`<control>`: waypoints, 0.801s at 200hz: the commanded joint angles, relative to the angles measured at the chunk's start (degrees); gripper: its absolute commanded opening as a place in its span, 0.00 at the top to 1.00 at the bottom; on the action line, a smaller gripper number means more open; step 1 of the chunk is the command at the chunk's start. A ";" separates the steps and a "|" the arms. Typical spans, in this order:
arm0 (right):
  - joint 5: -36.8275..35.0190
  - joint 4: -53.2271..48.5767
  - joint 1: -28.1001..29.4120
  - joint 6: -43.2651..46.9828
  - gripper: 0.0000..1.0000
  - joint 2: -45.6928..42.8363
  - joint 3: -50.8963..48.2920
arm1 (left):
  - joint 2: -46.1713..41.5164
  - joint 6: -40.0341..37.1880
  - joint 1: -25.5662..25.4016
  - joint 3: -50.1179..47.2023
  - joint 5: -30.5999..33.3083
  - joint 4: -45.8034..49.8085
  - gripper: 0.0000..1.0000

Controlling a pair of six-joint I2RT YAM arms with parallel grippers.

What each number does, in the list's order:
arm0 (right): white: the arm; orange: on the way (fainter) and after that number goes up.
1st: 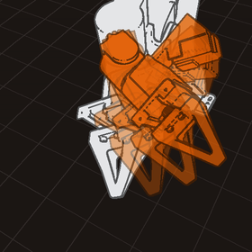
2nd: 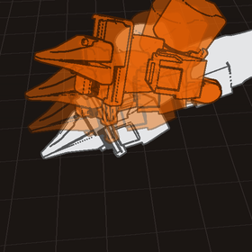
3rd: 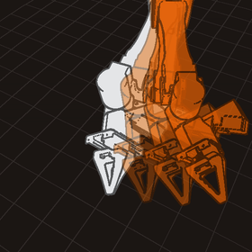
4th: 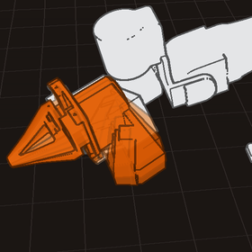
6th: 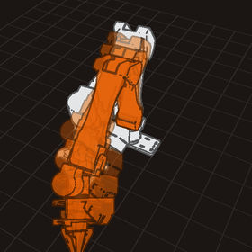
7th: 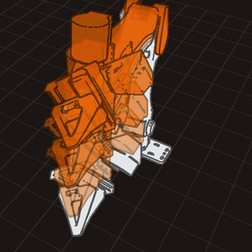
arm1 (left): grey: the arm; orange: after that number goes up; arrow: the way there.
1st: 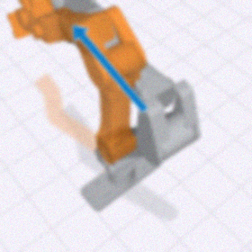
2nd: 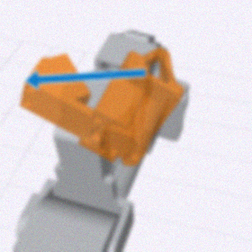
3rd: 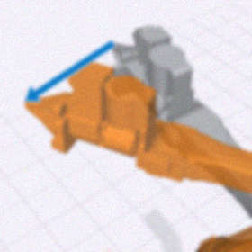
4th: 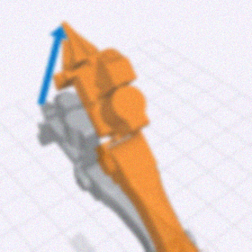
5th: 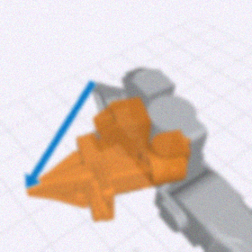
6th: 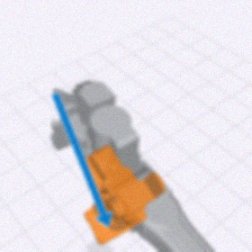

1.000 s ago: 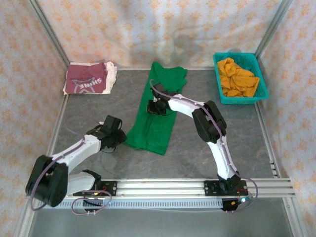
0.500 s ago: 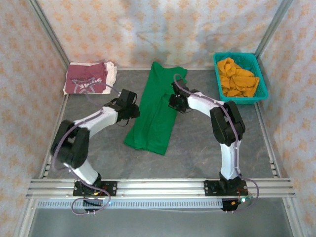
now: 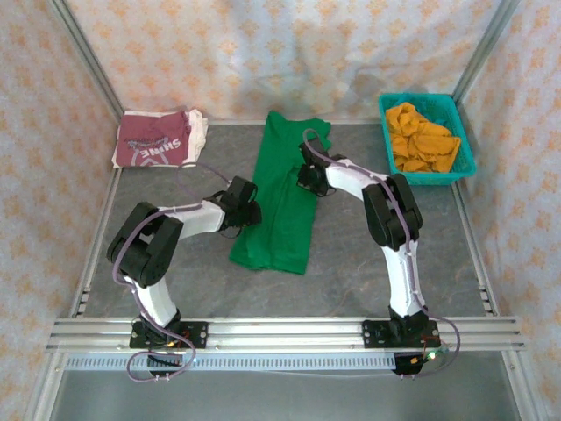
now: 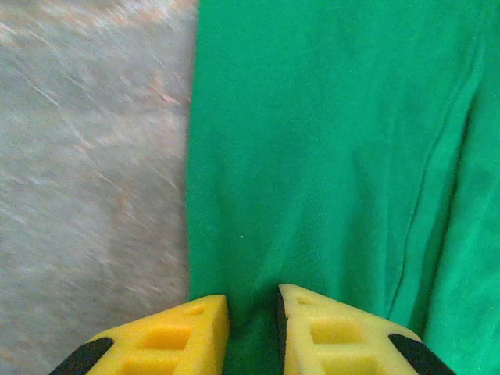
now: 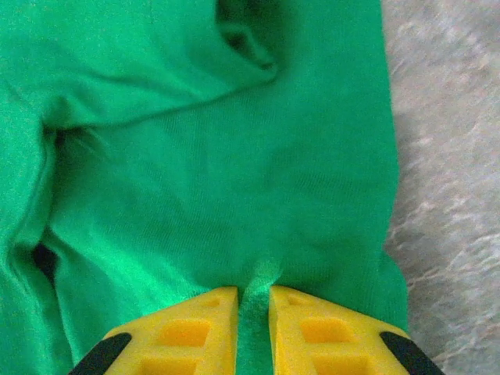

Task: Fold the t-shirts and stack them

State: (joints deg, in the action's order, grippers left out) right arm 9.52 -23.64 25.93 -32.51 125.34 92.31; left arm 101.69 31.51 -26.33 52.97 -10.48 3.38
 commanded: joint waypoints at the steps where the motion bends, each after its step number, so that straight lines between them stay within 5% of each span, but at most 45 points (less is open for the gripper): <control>1: -4.34 -3.78 -2.25 1.24 0.82 2.31 1.14 | 1.80 4.66 -3.00 -1.89 -3.36 -0.68 0.75; 49: -2.09 -5.11 -4.39 3.85 0.82 2.58 3.17 | 6.26 7.19 -5.49 5.51 1.10 4.29 0.74; 90: 4.17 -1.52 -4.35 2.83 0.75 -8.65 -4.46 | -0.68 7.87 -5.31 3.51 5.00 6.94 0.69; 123: 11.15 7.13 -4.31 2.31 0.66 -23.43 -19.60 | -12.76 5.12 -5.28 -1.10 7.05 10.06 0.57; 160: 19.61 19.87 -4.31 1.37 0.58 -37.30 -42.97 | -18.18 0.79 -5.14 -8.26 -3.25 13.66 0.57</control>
State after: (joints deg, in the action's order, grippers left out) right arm 22.70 -12.23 21.43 -30.28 93.12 60.38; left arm 84.55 36.12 -31.77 49.50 -7.81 11.35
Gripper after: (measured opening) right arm 0.383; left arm 0.430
